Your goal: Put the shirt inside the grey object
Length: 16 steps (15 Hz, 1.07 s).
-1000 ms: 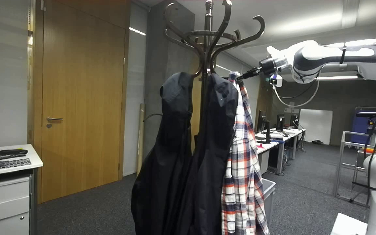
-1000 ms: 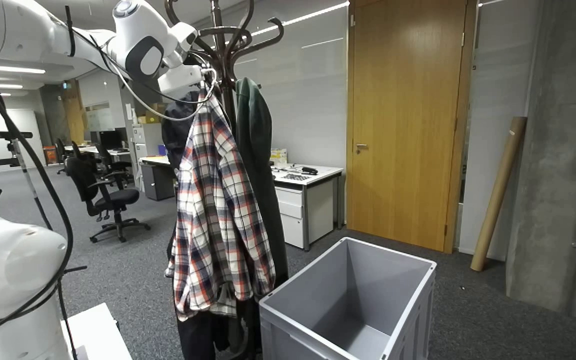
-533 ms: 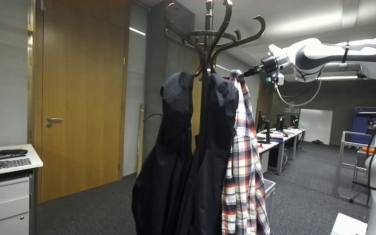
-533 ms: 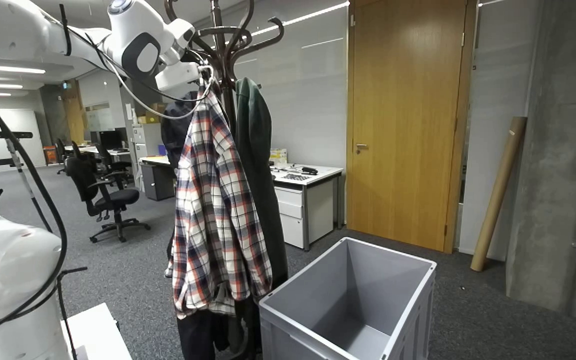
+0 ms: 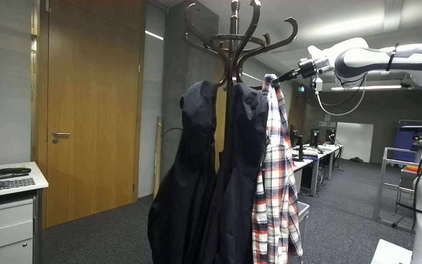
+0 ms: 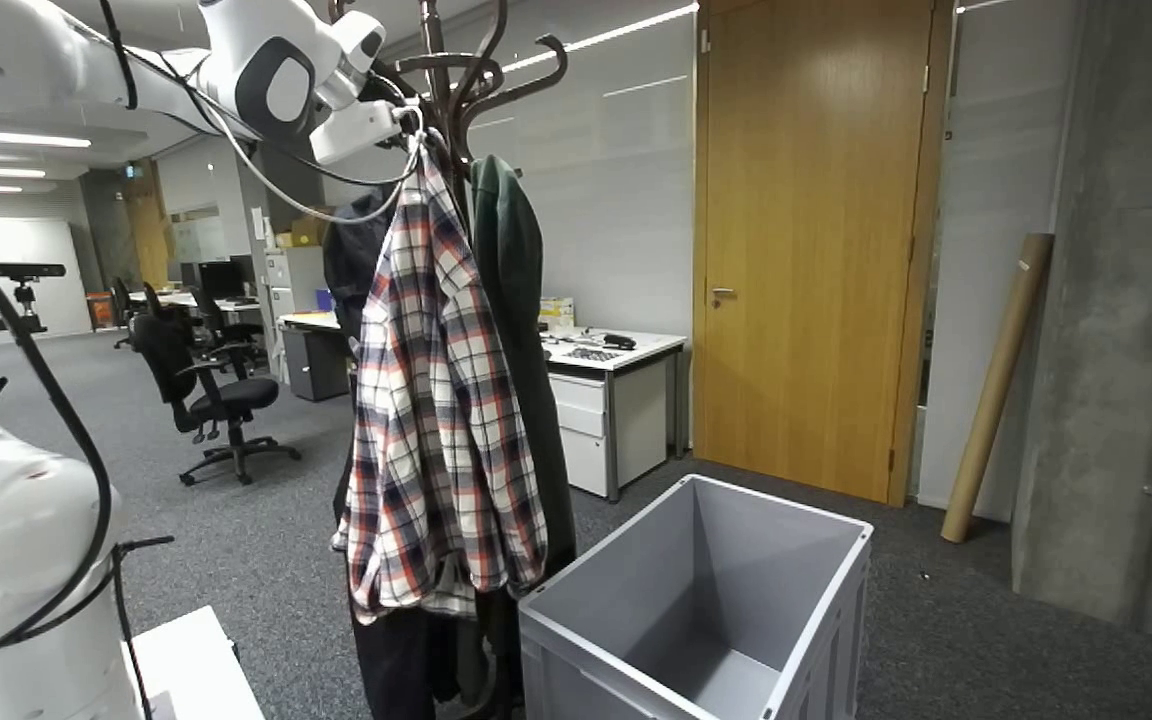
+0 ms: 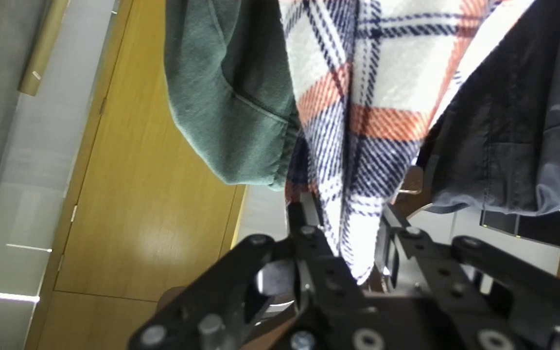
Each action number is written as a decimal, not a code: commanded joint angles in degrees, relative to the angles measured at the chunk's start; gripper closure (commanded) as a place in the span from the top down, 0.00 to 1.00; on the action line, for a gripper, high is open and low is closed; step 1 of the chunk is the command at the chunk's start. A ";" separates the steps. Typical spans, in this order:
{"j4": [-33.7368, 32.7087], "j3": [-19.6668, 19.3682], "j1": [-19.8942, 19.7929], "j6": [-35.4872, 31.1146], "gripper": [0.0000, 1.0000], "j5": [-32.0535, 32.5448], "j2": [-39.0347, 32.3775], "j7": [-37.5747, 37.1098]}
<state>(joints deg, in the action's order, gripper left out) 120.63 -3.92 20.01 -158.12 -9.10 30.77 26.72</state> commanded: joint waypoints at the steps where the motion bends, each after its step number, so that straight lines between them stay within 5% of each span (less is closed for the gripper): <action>1: -3.78 0.54 -3.00 1.69 0.07 2.67 0.70 -2.91; 16: -8.01 -0.46 -13.68 1.42 0.07 7.88 0.19 -8.42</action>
<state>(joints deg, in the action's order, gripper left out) 116.51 -4.11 8.88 -157.46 -3.58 31.63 21.05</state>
